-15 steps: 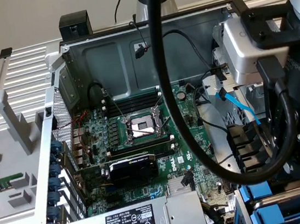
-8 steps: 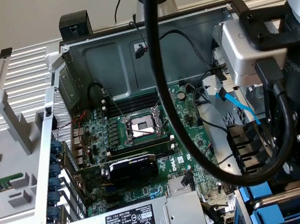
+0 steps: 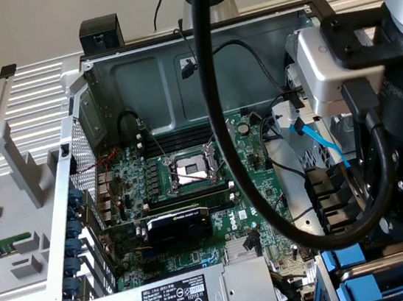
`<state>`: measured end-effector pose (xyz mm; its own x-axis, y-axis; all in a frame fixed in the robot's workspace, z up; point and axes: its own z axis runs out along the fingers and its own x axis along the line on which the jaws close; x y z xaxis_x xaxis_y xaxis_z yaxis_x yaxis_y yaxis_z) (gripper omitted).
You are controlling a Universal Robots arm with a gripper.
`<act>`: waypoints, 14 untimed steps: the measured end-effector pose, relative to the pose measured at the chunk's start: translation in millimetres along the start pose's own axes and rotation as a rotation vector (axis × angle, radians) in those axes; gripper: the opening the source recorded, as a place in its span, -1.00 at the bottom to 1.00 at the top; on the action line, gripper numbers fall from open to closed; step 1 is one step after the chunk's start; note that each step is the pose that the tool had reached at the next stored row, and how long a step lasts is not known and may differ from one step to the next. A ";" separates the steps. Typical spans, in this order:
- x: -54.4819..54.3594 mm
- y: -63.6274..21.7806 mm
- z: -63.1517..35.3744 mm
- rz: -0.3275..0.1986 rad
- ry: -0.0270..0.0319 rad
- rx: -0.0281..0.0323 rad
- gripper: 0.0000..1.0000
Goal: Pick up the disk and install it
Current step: 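Insert the second disk wire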
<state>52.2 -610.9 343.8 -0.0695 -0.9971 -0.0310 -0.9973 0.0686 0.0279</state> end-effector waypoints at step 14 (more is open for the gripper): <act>0.1 0.8 1.7 0.000 -0.0009 0.0067 -0.67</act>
<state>51.3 -610.8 342.1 -0.0692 -0.9971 -0.0319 -0.9974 0.0686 0.0212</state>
